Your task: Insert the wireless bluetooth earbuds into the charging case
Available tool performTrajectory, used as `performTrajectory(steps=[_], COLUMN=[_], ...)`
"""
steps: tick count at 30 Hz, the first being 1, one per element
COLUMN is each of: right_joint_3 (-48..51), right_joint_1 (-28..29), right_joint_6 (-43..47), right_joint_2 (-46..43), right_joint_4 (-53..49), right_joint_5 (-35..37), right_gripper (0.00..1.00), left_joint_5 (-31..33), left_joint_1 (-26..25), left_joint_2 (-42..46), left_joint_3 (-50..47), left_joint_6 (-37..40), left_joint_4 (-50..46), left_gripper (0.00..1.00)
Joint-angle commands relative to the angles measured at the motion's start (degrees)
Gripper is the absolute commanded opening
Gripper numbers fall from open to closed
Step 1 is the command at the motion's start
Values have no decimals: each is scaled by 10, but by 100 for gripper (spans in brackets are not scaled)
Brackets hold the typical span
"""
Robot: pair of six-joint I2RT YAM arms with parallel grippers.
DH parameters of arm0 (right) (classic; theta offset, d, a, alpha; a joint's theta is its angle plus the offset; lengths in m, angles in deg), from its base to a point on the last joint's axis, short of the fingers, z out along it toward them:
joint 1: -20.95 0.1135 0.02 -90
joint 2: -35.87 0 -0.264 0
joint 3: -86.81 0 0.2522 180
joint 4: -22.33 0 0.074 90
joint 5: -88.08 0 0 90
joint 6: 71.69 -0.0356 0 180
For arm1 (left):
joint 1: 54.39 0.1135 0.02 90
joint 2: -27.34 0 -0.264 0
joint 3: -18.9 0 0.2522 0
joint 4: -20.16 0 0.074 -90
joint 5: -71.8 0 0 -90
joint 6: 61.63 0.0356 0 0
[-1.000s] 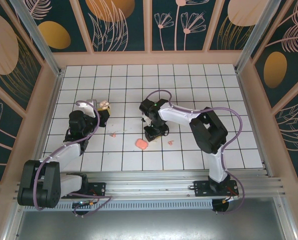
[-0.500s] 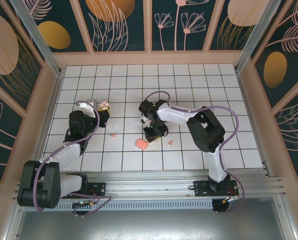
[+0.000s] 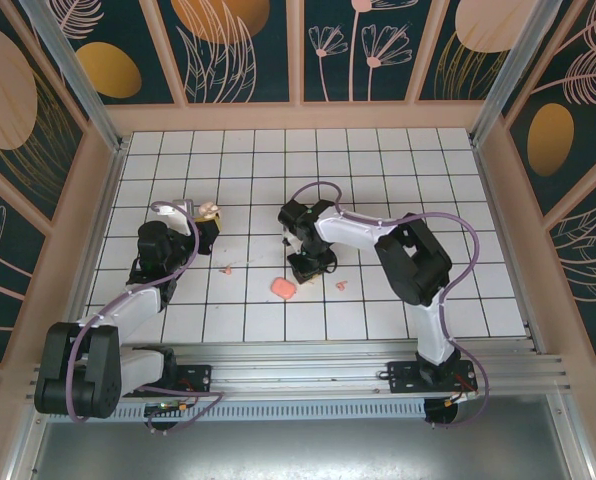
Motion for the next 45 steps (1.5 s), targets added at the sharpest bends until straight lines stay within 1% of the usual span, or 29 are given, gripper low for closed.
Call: performTrajectory(steps=[1,4,6,8,11,13,14,16,18,20,25,31,37,45], right_joint_3=[24,46,60,69,88,93,96,101,101,101,113,125,141,158], right_joint_1=[-10,-17,-20,-26,-29,-30,-30,-30,-30,-29,-27,-10,9,21], right_joint_6=[-28,-49,-62,-77,-93,-95,-96,-89,-79,-70,-63,-67,-82,-101], right_joint_2=[-36,-66,-90,-113,-159,-185,-197,-221,-237,-250,-283,-298,-291,-282], right_joint_4=[43,85,114,144,214,260,280,331,368,396,476,564,634,667], right_joint_5=[1,-11,-16,-12,-17,-16,-12,-19,-29,-38,-87,-132,-154,-158], right_gripper=[22,21,21,21,21,21,20,20,20,20,20,20,20,20], left_joint_5=[-3,-21,-47,-75,-116,-139,-147,-148,-148,-155,-173,-172,-159,-145], left_joint_1=[3,3,3,3,0,-11,-18,-47,-72,-85,-103,-120,-123,-128], left_joint_2=[13,15,18,17,7,1,0,5,7,-1,-26,-40,-44,-46], left_joint_3=[7,1,-10,-28,-60,-73,-76,-77,-71,-64,-64,-44,-37,-37], left_joint_6=[15,15,13,1,-17,-9,4,50,93,109,112,124,112,90], left_joint_4=[7,26,60,115,230,287,301,308,294,290,345,340,348,369], left_gripper=[4,4,4,4,3,2,2,2,2,2,2,1,1,1])
